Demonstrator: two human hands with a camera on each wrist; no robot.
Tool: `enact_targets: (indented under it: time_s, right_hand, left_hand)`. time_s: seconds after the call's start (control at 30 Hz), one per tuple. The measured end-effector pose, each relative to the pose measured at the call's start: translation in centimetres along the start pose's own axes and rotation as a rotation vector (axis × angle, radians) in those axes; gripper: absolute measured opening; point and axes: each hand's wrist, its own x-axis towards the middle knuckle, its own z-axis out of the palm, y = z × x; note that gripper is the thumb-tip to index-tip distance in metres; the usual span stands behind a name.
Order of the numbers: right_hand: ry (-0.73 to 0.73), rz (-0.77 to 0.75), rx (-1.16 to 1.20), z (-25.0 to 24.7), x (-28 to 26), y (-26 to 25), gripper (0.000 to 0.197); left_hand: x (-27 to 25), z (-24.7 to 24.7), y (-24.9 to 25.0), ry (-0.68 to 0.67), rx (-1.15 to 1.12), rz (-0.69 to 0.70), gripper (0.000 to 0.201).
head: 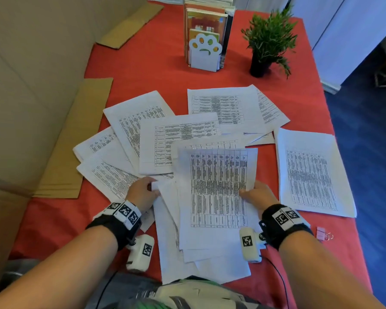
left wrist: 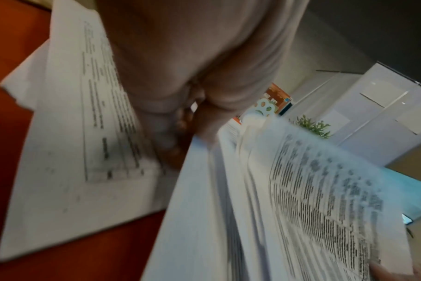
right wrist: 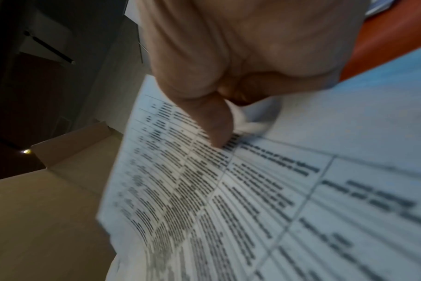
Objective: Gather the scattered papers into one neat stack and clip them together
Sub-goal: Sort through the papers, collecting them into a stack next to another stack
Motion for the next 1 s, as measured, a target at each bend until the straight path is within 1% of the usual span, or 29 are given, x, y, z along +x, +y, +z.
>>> enact_targets:
  time_s: [0.03, 0.07, 0.1, 0.17, 0.23, 0.27, 0.3, 0.37, 0.4, 0.43, 0.5, 0.53, 0.57, 0.6, 0.67, 0.8, 0.83, 0.9, 0.97, 1.0]
  right_hand:
    - [-0.017, 0.002, 0.053, 0.1, 0.0, 0.1, 0.035]
    - [-0.035, 0.008, 0.115, 0.2, -0.1, 0.0, 0.036]
    - [-0.058, -0.007, 0.164, 0.4, -0.2, -0.1, 0.036]
    - [-0.099, -0.039, 0.193, 0.8, -0.2, -0.4, 0.034]
    - [-0.131, -0.071, 0.195, 1.2, 0.0, -0.7, 0.027]
    - [-0.127, -0.078, 0.179, 1.5, 0.1, -0.9, 0.022]
    - [-0.113, -0.088, 0.162, 1.7, 0.1, -1.1, 0.023]
    - [-0.058, -0.108, 0.117, 1.9, 0.4, -1.3, 0.034]
    - [-0.011, -0.110, 0.081, 1.8, 0.6, -1.3, 0.035]
    - [0.047, -0.107, 0.049, 1.7, 0.7, -1.4, 0.034]
    - [0.151, -0.080, 0.054, 1.1, 1.1, -1.3, 0.034]
    - [0.187, -0.062, 0.074, 0.8, 1.3, -1.3, 0.034]
    - [0.225, -0.059, 0.091, 0.5, 1.5, -1.3, 0.032]
    - [0.255, -0.048, 0.101, 0.2, 1.6, -1.3, 0.030]
    - [0.286, -0.041, 0.154, -0.4, 2.0, -1.5, 0.032]
    - [0.365, -0.060, 0.224, -1.0, 2.5, -2.5, 0.041]
    - [0.381, -0.061, 0.228, -1.1, 2.7, -2.7, 0.039]
    - [0.407, -0.060, 0.205, -1.1, 2.9, -3.0, 0.030]
    - [0.435, -0.057, 0.165, -0.9, 2.8, -3.0, 0.024]
    - [0.438, -0.052, 0.172, -0.7, 2.8, -3.0, 0.026]
  left_hand:
    - [-0.1, 0.1, 0.1, 0.038, -0.080, 0.036, 0.023]
    - [-0.1, 0.1, 0.2, 0.069, -0.175, 0.043, 0.020]
    - [0.0, 0.1, 0.3, 0.099, -0.263, 0.037, 0.021]
    - [0.4, 0.1, 0.5, 0.143, -0.401, 0.020, 0.031]
    - [1.0, 0.1, 1.2, 0.175, -0.572, -0.026, 0.040]
    - [1.3, 0.0, 1.7, 0.195, -0.648, -0.051, 0.041]
    - [1.7, 0.0, 2.2, 0.218, -0.683, -0.060, 0.038]
    - [2.8, -0.3, 2.7, 0.276, -0.568, -0.038, 0.024]
    - [3.5, -0.5, 2.7, 0.301, -0.455, -0.047, 0.021]
    - [4.1, -0.7, 2.5, 0.308, -0.335, -0.082, 0.022]
    - [5.0, -1.1, 2.1, 0.268, -0.104, -0.189, 0.021]
    - [5.3, -1.2, 2.0, 0.240, -0.029, -0.230, 0.019]
    - [5.5, -1.4, 1.9, 0.211, 0.016, -0.243, 0.018]
    - [5.5, -1.4, 1.9, 0.172, 0.032, -0.233, 0.020]
    - [5.4, -1.3, 1.8, 0.116, 0.025, -0.169, 0.028]
    - [3.9, -0.4, 1.2, 0.089, 0.001, -0.089, 0.037]
    - [3.4, -0.1, 1.1, 0.092, 0.010, -0.057, 0.039]
    - [2.6, 0.4, 1.1, 0.137, 0.006, -0.002, 0.041]
    - [2.2, 0.6, 1.3, 0.201, -0.055, -0.010, 0.043]
    - [2.2, 0.7, 1.6, 0.214, -0.075, -0.036, 0.044]
